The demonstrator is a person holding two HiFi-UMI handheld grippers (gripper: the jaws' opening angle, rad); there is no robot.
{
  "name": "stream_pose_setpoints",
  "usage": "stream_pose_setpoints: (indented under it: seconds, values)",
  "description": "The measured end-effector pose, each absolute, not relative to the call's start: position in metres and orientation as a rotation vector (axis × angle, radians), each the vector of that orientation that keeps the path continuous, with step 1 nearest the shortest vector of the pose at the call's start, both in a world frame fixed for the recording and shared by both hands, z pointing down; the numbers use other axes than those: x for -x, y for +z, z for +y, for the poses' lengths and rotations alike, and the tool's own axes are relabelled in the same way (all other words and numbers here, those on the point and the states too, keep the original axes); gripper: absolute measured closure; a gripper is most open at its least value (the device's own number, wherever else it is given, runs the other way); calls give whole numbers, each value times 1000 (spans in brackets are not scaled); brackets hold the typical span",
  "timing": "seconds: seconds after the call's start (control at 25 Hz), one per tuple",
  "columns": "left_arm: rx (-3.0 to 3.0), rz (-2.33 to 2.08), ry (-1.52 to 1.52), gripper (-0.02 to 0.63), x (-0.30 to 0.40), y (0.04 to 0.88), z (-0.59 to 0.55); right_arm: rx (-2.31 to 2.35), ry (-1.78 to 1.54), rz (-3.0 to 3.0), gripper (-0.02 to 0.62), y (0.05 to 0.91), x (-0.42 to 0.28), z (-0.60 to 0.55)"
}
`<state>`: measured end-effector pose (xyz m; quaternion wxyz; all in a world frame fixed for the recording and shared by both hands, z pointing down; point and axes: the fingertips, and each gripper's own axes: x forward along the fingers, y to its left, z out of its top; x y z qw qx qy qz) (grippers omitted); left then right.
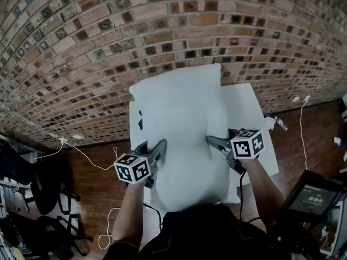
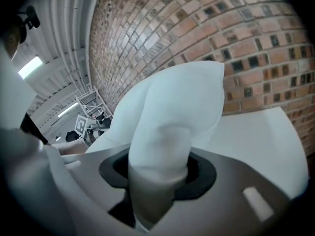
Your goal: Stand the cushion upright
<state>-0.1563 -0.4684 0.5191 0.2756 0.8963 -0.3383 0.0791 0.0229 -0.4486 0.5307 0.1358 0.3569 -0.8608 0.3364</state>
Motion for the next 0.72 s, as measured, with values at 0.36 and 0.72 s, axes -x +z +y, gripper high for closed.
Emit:
stream_pose_setpoints:
  seconds: [0.36, 0.72]
  values:
    - [-2711, -1125, 3, 499, 171, 409, -500, -1137, 421, -2713, 400, 422, -10, -489]
    - [-2983, -1355, -122, 500, 180, 329, -532, -1243, -21, -2833, 403, 352, 2, -537]
